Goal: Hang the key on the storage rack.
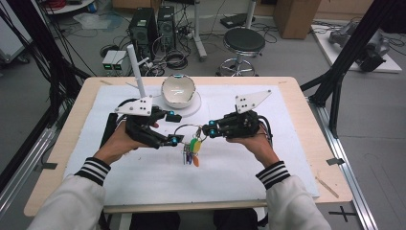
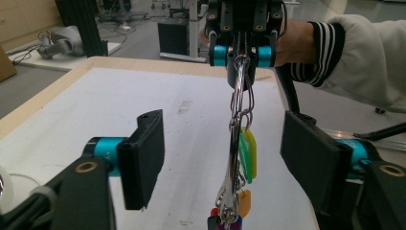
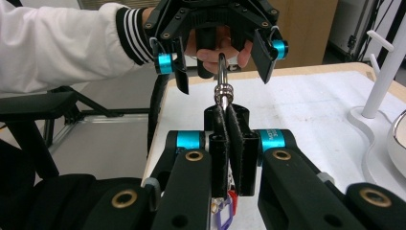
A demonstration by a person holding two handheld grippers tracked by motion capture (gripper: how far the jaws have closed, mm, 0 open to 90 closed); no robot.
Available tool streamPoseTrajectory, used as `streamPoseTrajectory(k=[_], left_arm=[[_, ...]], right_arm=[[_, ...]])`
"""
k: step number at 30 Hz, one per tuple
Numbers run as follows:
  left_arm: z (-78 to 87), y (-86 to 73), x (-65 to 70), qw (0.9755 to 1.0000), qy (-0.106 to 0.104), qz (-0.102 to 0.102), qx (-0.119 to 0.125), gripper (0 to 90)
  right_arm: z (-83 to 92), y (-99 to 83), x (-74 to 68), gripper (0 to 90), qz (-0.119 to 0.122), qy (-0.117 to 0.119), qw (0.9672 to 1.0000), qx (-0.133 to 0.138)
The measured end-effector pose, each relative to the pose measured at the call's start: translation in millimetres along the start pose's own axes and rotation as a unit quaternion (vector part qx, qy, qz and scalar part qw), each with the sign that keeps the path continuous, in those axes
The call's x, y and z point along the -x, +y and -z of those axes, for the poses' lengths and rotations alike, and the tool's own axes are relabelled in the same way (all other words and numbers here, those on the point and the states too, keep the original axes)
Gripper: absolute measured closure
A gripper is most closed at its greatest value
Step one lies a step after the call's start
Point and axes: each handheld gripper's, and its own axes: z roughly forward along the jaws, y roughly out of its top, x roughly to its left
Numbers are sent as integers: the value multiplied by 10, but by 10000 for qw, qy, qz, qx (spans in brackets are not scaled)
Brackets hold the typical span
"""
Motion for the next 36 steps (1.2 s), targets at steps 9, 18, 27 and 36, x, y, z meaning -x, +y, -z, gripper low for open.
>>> streamPoseTrajectory(k=[9, 18, 27, 36], left_arm=[[18, 0, 1, 9999, -97, 12, -49, 588], [12, -9, -7, 9997, -176, 146, -87, 742], [21, 2, 22, 9997, -169, 44, -139, 862], [29, 4, 24, 9997, -182, 18, -137, 869]], right_arm=[[7, 2, -12, 880, -25, -9, 10000, 1], [7, 1, -15, 880, -60, -6, 10000, 26], [8, -4, -8, 880, -71, -28, 10000, 25], [1, -13, -12, 865, -144, 10, 9999, 44]])
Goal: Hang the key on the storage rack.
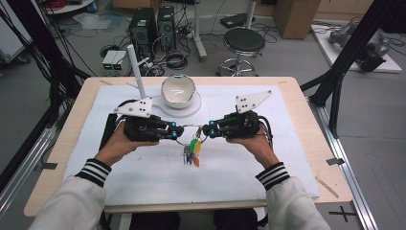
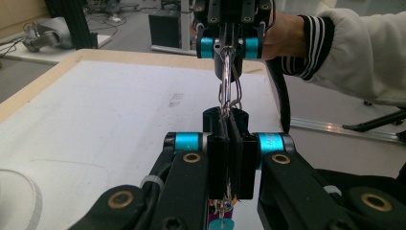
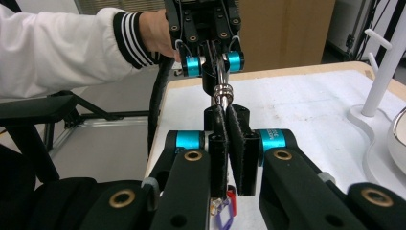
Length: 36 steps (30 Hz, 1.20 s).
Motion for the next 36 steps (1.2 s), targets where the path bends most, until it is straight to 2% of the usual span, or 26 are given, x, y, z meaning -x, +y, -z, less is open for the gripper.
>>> streamPoseTrajectory(k=[1, 2, 3, 4, 6, 7, 8, 9, 10, 11, 12, 13, 14, 17, 21, 22, 24, 25, 26, 27, 28, 30, 31, 32, 33, 36], left_arm=[[3, 1, -4, 10000, -7, -41, -26, 869], [-3, 0, 2, 10000, 12, -52, -65, 870], [-8, -6, 3, 9999, 20, -68, -125, 870], [-12, -10, 3, 9999, 26, -49, -159, 869], [-13, -14, -3, 9998, 81, -30, -186, 869], [-6, -14, -8, 9998, 84, -37, -177, 870], [4, -12, -11, 9998, 113, -51, -175, 870], [13, -13, -13, 9998, 119, -51, -157, 870], [23, -14, -15, 9998, 143, -50, -142, 870], [37, -13, -18, 9997, 163, -52, -146, 870], [50, -15, -19, 9997, 196, -42, -127, 869], [70, -16, -25, 9997, 223, -39, -129, 869], [88, -19, -29, 9997, 240, -14, -98, 869], [163, -19, -55, 9994, 336, 71, -75, 869], [255, -18, -84, 9987, 482, 126, -105, 869], [277, -15, -89, 9985, 510, 133, -118, 869], [321, -7, -100, 9983, 565, 116, -130, 870], [341, -2, -109, 9982, 572, 120, -136, 869], [364, 4, -119, 9980, 596, 112, -164, 869], [388, 12, -131, 9977, 627, 128, -204, 870], [410, 18, -141, 9974, 677, 131, -226, 870], [459, 32, -164, 9968, 748, 140, -226, 870], [489, 40, -176, 9965, 792, 147, -230, 870], [521, 51, -187, 9961, 841, 154, -238, 870], [558, 62, -201, 9956, 885, 134, -263, 870], [668, 94, -237, 9942, 1021, 155, -283, 870]], right_arm=[[-1, -2, -1, 851, 1, 3, 10000, 15], [7, -7, 7, 676, -3, -77, 9997, 213], [7, -7, 7, 676, -3, -77, 9997, 213], [27, -1, 4, 495, 12, -448, 9985, 302], [42, -8, 1, 250, -32, -922, 9952, 318], [48, -16, -1, 148, -118, -1216, 9920, 318], [48, -16, -1, 148, -118, -1216, 9920, 318], [57, -27, 7, 76, -178, -1480, 9884, 298], [94, -59, 16, 9, -343, -1834, 9822, 221], [94, -59, 16, 9, -343, -1834, 9822, 221], [160, -99, 18, 8, -338, -1956, 9797, 274], [160, -99, 18, 8, -338, -1956, 9797, 274], [224, -146, 7, 9, -342, -2041, 9779, 300], [292, -198, -9, 8, -358, -2157, 9754, 293], [475, -354, -58, 8, -417, -2469, 9677, 282], [475, -354, -58, 8, -417, -2469, 9677, 282], [555, -419, -74, 8, -320, -2616, 9640, 362], [628, -489, -103, 8, -411, -2673, 9617, 439], [628, -489, -103, 8, -411, -2673, 9617, 439], [696, -561, -128, 8, -459, -2803, 9577, 464], [696, -561, -128, 8, -459, -2803, 9577, 464], [794, -668, -162, 8, -502, -2950, 9526, 543], [794, -668, -162, 8, -502, -2950, 9526, 543], [855, -745, -180, 8, -495, -3054, 9491, 591], [855, -745, -180, 8, -495, -3054, 9491, 591], [927, -866, -222, 8, -506, -3223, 9435, 585]])
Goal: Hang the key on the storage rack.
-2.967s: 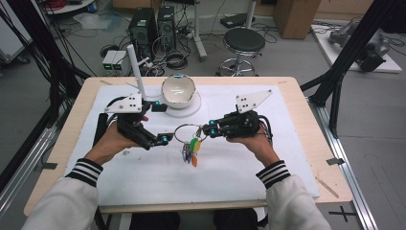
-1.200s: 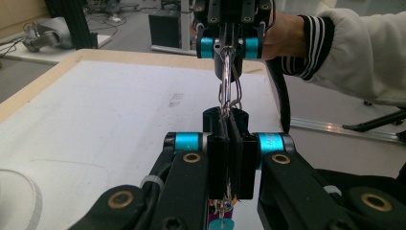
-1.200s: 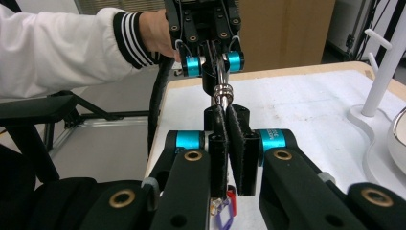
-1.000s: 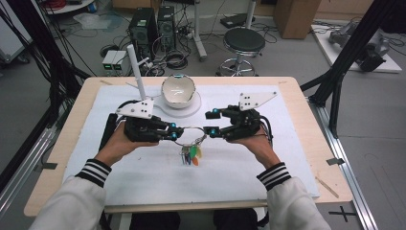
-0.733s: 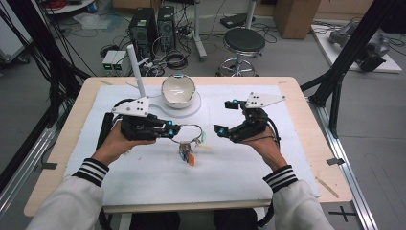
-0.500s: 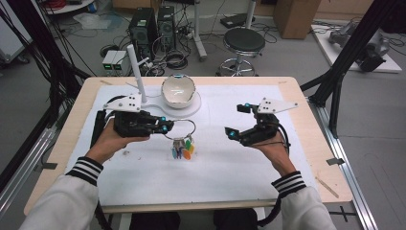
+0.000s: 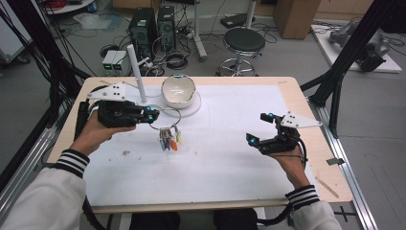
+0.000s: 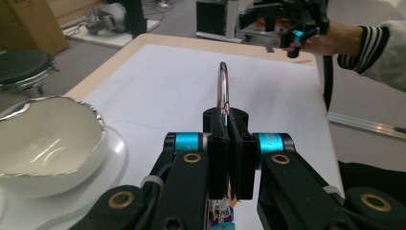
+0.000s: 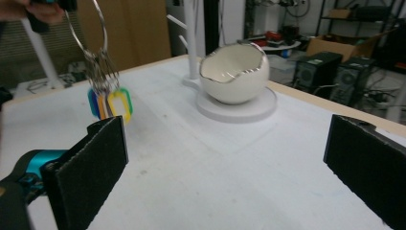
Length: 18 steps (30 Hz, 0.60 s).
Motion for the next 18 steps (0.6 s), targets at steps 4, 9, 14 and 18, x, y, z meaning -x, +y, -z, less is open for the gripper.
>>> streamPoseTrajectory(k=[4, 9, 14, 18], left_arm=[[134, 52, -86, 9997, 219, -42, -113, 870], [265, 114, -206, 9986, 492, 34, -168, 870], [340, 124, -352, 9973, 688, 165, -207, 870], [370, 100, -484, 9961, 802, 206, -321, 870]], right_arm=[[99, -153, 30, 8, 49, -256, 9996, 82], [166, -308, 29, 8, 139, -451, 9986, 256], [197, -447, 12, 8, 131, -613, 9975, 315], [208, -532, 2, 8, 14, -688, 9968, 398]])
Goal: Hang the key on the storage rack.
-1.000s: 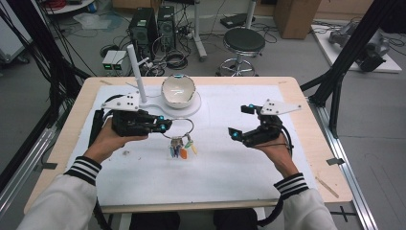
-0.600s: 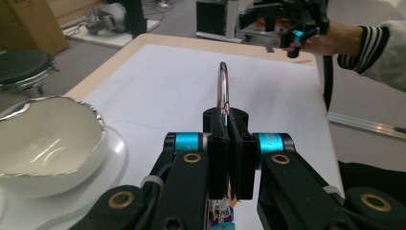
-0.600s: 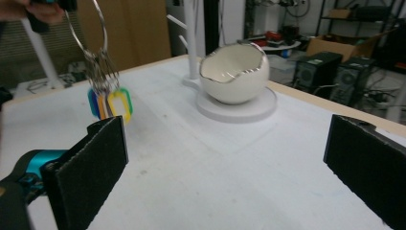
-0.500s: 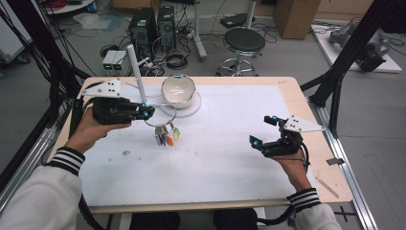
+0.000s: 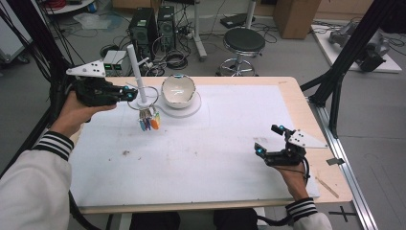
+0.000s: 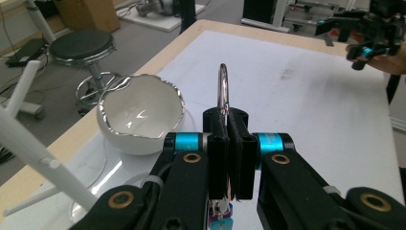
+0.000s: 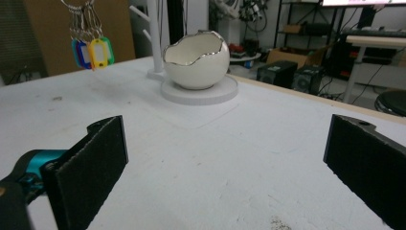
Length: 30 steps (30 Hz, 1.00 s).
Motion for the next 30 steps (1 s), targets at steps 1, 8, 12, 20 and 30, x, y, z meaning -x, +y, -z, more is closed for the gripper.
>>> streamPoseTrajectory(k=[1, 8, 12, 20, 30], left_arm=[[2, -7, -32, 10000, 37, 23, 1, 870], [11, -61, -247, 9992, 313, 228, -104, 870], [3, -106, -351, 9981, 479, 370, -135, 870], [-69, -189, -514, 9960, 663, 564, -197, 870], [-154, -277, -672, 9927, 869, 779, -301, 870]], right_arm=[[0, 0, 0, 8, 0, 0, 10000, 0], [-14, -55, -14, 8, 54, -25, 9999, -83], [-25, -92, -20, 8, 126, -9, 9999, -59], [-29, -115, -32, 8, 134, 26, 9999, -12], [-36, -214, -4, 8, 74, -3, 10000, -40]])
